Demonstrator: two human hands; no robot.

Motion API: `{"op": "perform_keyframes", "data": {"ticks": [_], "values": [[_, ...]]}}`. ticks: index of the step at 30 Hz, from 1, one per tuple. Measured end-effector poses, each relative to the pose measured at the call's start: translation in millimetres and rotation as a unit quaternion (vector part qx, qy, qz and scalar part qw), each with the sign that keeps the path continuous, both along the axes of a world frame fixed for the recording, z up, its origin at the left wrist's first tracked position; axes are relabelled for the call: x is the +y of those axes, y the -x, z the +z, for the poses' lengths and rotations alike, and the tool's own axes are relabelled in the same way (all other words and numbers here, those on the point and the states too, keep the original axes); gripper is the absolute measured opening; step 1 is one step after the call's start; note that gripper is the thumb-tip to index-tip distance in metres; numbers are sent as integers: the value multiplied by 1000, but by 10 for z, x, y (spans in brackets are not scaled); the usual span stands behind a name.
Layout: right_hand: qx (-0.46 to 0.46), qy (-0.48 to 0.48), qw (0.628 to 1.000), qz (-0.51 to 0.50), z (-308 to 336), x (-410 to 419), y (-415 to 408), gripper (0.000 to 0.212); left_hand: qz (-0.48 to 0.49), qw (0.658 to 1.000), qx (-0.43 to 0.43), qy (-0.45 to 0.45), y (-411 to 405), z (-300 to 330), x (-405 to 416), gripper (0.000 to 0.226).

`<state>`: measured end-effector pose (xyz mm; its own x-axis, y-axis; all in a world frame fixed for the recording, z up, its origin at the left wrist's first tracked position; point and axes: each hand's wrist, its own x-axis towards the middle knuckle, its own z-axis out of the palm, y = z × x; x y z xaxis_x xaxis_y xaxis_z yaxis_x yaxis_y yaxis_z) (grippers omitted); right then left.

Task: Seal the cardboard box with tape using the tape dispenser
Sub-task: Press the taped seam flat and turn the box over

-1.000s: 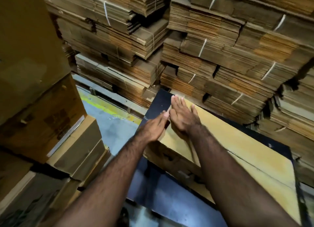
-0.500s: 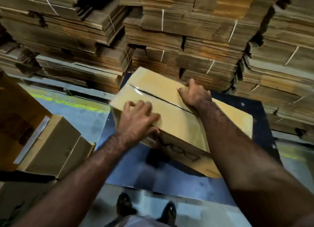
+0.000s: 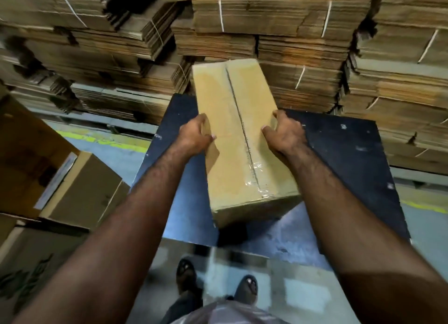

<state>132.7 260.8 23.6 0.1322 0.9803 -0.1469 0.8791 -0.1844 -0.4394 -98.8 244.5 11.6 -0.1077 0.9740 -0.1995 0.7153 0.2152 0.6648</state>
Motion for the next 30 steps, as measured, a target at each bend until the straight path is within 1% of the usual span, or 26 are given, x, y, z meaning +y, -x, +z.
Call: {"op": "perform_keyframes", "data": {"ticks": [3,5,8,11,15,17,19,21,22,24,26,28,30], "values": [[18,-4,999,-47,-129,-311,-156,65,-36,999,39,6,-194,66,115,65],[42,-14,998,-41,-199,-465,-318,71,-33,998,49,-8,-328,53,38,62],[78,-22,997,-9,-304,-718,-509,73,-30,998,32,-41,-492,-106,-380,70],[129,-20,991,-3,-431,-1030,-502,72,-36,998,21,-41,-576,-272,-840,73],[142,-22,989,-25,-451,-1278,-421,70,-46,998,16,-28,-547,-230,-991,72],[120,-26,992,-37,-432,-1402,-417,70,-62,998,18,-23,-551,-199,-1032,72],[51,-51,997,-39,-383,-1517,-416,68,-86,995,52,-23,-562,-184,-1093,69],[-24,-82,996,-7,-334,-1626,-391,66,-121,984,109,-72,-543,-154,-1190,63],[-42,-91,995,14,-312,-1698,-354,66,-141,976,131,-99,-527,-133,-1253,61],[-59,-104,992,49,-337,-1886,-252,65,-183,958,164,-144,-499,-155,-1450,64],[-69,-109,990,55,-433,-2098,-145,66,-213,938,204,-182,-495,-257,-1744,69],[-77,-120,989,38,-547,-2275,-73,70,-238,922,240,-191,-476,-425,-1965,72],[-87,-129,987,31,-619,-2360,-51,73,-249,915,252,-191,-460,-524,-2023,72]]}}
